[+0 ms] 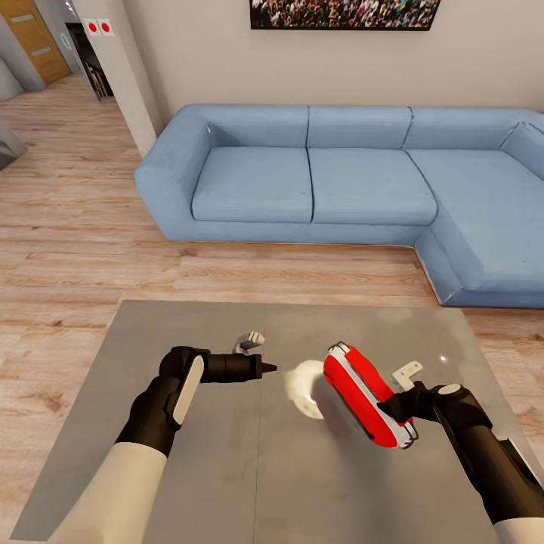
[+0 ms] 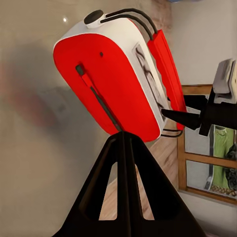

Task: Turn on the radio receiver that's on the table in the living room.

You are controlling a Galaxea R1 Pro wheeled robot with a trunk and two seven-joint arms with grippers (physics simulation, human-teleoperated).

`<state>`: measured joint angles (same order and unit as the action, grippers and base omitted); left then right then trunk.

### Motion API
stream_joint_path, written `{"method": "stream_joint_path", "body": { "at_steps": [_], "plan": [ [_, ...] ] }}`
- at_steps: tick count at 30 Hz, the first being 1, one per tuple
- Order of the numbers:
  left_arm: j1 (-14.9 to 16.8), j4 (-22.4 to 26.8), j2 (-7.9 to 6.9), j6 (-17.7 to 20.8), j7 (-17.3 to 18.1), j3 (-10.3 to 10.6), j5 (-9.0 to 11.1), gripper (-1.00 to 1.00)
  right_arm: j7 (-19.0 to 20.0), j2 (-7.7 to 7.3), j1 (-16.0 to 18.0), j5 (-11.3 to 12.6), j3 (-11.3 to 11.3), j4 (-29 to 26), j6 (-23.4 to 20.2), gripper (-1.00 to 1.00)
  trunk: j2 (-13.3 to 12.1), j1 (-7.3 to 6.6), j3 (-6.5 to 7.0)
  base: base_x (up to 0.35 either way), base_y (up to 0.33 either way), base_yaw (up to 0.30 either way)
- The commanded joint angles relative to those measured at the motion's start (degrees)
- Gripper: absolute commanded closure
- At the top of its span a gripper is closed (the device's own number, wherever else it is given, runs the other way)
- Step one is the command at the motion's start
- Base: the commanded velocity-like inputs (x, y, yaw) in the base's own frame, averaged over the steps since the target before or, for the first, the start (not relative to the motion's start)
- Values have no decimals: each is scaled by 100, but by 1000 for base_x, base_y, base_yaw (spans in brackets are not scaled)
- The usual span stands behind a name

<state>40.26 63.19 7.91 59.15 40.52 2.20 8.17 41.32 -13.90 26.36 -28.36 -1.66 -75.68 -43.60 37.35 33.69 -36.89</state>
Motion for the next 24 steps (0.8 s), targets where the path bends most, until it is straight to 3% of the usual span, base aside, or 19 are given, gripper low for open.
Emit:
{"method": "stream_joint_path", "body": {
  "at_steps": [1,10,16,24],
  "plan": [
    [0,0,0,0,0,0,0,100,0,1,1,14,0,0,-1,100,0,0,0,0,0,0],
    [0,0,0,0,0,0,0,100,-1,-1,1,33,0,1,0,100,0,0,0,0,0,0],
    [0,0,0,0,0,1,0,100,4,-14,1,256,-1,0,0,100,0,0,0,0,0,0],
    [0,0,0,0,0,0,0,100,0,-16,1,318,-1,0,0,100,0,0,0,0,0,0]
  ]
}}
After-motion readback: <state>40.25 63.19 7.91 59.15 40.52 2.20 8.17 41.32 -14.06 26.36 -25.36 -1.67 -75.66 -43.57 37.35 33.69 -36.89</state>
